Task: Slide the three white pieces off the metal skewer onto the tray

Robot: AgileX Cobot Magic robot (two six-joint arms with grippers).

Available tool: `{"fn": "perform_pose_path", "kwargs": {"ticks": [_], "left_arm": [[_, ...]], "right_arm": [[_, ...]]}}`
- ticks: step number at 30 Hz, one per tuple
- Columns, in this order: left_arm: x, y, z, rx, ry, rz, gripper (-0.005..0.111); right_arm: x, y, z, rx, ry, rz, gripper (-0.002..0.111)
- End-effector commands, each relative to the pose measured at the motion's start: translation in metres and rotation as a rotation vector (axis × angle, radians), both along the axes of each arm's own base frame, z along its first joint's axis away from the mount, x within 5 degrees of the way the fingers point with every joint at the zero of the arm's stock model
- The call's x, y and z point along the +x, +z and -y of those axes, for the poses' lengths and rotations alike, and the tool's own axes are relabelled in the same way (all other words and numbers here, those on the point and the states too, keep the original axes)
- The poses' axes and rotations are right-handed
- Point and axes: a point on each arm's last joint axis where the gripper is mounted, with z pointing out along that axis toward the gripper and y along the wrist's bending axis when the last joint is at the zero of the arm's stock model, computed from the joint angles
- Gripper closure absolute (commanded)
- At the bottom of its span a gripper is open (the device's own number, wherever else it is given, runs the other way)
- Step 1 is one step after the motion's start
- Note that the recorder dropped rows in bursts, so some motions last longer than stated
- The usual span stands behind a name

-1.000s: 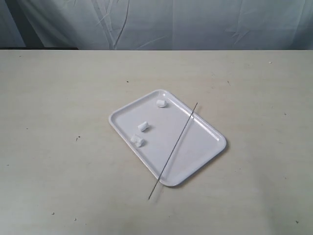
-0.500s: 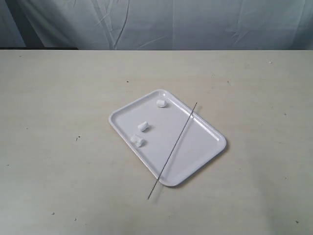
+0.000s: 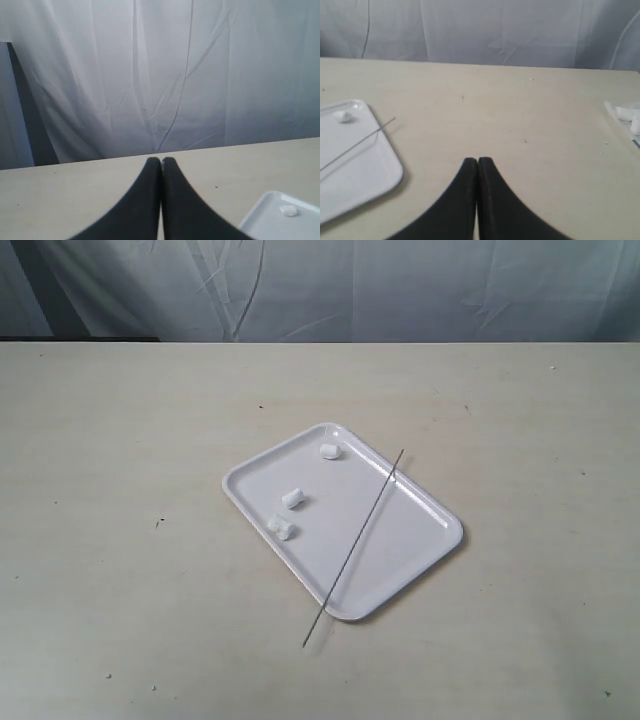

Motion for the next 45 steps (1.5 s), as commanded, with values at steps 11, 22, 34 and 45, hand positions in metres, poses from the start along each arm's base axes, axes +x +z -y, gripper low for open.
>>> {"fn": "perform_pose_path", "kwargs": {"ticks": [11, 22, 34, 45], "left_arm": [[-0.03, -0.023, -0.006, 0.119, 0.068, 0.172, 0.107], [-0.03, -0.048, 0.002, 0.084, 0.001, 0.132, 0.107], [-0.029, -0.069, -0.003, 0.062, 0.062, -0.087, 0.107], [-0.03, -0.09, -0.015, 0.134, 0.192, -0.267, 0.107]], "right_arm": [[-0.002, 0.001, 0.004, 0.047, -0.055, 0.026, 0.109], [-0.002, 0.001, 0.01, 0.032, -0.146, 0.029, 0.109], [-0.002, 0.001, 0.01, 0.034, -0.143, 0.03, 0.109], [-0.002, 0.001, 0.01, 0.034, -0.143, 0.029, 0.109]]}}
